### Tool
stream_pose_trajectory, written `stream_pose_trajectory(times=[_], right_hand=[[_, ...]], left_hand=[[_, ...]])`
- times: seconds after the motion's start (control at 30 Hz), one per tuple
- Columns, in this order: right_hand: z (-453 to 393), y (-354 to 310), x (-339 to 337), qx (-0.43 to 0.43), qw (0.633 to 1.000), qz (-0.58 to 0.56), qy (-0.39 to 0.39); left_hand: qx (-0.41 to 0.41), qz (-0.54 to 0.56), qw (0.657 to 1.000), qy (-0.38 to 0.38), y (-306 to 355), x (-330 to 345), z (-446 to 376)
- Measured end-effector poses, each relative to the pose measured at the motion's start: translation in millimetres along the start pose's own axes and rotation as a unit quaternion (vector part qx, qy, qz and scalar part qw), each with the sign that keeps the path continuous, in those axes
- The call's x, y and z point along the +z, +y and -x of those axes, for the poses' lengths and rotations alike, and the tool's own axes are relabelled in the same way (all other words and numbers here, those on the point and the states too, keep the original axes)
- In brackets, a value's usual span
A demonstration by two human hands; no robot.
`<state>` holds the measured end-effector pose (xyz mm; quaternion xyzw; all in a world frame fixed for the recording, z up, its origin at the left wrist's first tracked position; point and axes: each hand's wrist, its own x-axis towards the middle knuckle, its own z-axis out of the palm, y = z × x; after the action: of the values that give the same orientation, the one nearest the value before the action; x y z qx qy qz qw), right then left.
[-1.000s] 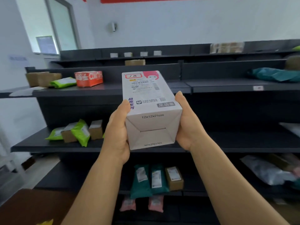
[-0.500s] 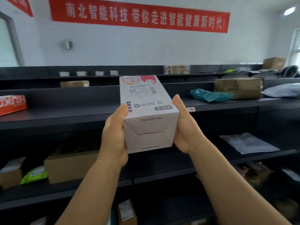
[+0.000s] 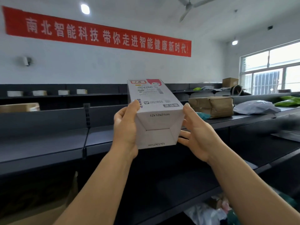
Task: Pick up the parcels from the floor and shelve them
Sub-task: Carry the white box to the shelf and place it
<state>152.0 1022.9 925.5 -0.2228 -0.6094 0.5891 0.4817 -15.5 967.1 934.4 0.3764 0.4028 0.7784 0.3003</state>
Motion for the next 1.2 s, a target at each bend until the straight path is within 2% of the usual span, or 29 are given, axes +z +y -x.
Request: stream_pose_trajectory(times=[0.2, 0.5, 0.67, 0.73, 0.97, 1.2], right_hand=[[-45.4, -3.5, -10.9, -0.022, 0.998, 0.05, 0.035], [-127.2, 16.0, -41.6, -0.047, 0.995, 0.084, 0.033], [-187.0, 30.2, -67.7, -0.032, 0.994, 0.106, 0.001], [-210.3, 35.8, -75.3, -0.016, 0.994, 0.11, -0.017], [-264.1, 63.6, -81.1, 0.036, 0.986, 0.156, -0.05], [-267.0, 62.0, -75.3, 0.06, 0.982, 0.169, -0.061]], left_hand=[[-0.005, 0.001, 1.0, 0.01, -4.8, 12.2, -47.5], [-0.031, -0.009, 0.999, 0.031, -39.6, 44.8, -100.1], [-0.066, -0.026, 0.997, 0.026, -65.6, 68.5, -148.0], [-0.078, -0.037, 0.995, 0.047, -78.5, 76.2, -166.7], [-0.114, -0.142, 0.974, 0.133, -102.7, 93.7, -196.1], [-0.107, -0.259, 0.941, 0.19, -99.1, 103.4, -197.0]])
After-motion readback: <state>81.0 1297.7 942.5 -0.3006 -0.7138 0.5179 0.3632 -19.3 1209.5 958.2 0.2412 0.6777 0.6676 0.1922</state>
